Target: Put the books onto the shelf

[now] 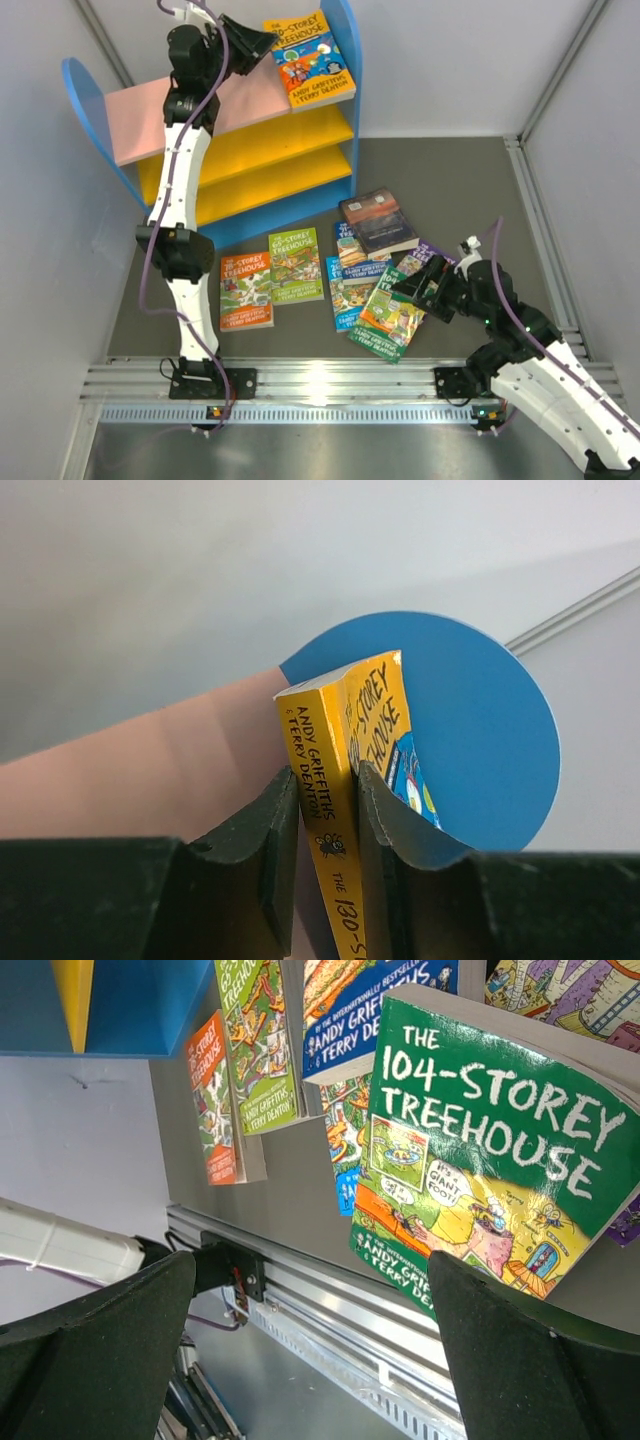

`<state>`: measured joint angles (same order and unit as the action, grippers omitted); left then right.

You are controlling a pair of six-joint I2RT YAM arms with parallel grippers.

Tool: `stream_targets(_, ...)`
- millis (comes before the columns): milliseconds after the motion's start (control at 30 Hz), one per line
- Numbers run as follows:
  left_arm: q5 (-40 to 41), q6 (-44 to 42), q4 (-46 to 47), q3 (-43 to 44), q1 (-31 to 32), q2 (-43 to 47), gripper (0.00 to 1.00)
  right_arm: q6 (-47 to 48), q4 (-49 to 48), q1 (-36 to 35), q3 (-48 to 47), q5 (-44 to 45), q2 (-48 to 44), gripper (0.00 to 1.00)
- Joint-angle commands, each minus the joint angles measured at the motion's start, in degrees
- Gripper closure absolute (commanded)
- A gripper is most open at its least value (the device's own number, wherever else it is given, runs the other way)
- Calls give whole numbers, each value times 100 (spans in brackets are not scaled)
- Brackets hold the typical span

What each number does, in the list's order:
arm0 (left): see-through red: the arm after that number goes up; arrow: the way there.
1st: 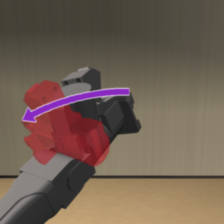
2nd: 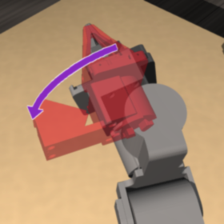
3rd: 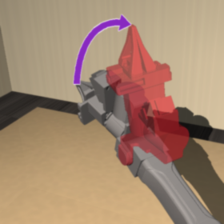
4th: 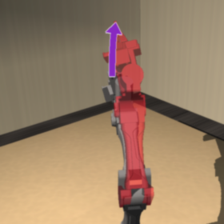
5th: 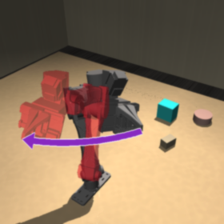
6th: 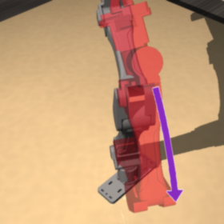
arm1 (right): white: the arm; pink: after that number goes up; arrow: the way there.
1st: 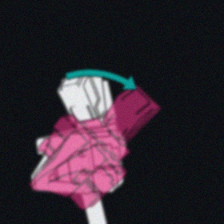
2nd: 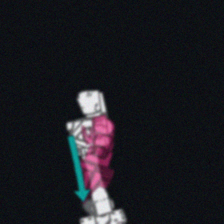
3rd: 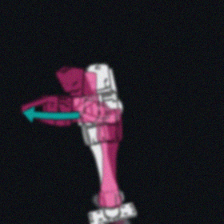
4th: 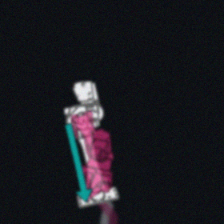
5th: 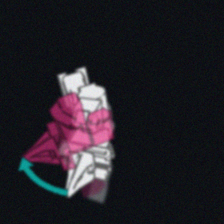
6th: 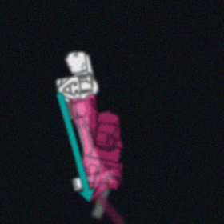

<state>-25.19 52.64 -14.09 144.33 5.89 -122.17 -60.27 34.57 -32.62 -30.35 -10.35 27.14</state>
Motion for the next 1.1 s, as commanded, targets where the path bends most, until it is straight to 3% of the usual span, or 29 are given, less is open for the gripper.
stream_targets(0,1041,-870,354,60,-158,-290,100,-108,15,-104,-41,129,-77,0)
stream_targets(267,1254,-817,310,-133,-141,-378,100,-152,147,-104,-50,191,-156,0)
stream_targets(333,1087,-721,564,-256,-141,-395,96,-160,156,-95,-33,217,-173,0)
stream_targets(367,1095,-729,591,-283,-123,-387,80,-169,156,-95,-15,218,-173,0)
stream_targets(433,1121,-764,609,-318,-114,-360,62,-178,147,-95,11,218,-182,0)
stream_targets(467,1139,-764,609,-327,-114,-343,45,-187,164,-104,20,235,-182,0)
stream_targets(533,1113,-799,635,-397,-114,-281,34,-204,156,-95,55,244,-217,0)
stream_targets(567,1104,-808,644,-397,-123,-272,18,-213,156,-104,64,261,-235,0)
stream_targets(667,1060,-940,592,-406,-132,-185,1,-257,156,-104,125,288,-323,0)
stream_targets(867,1692,-1809,-136,-458,-132,281,1,-319,208,-104,222,305,-525,0)
stream_targets(1067,2255,-2486,-490,-1125,-123,1185,1,-205,287,-104,161,402,-534,0)
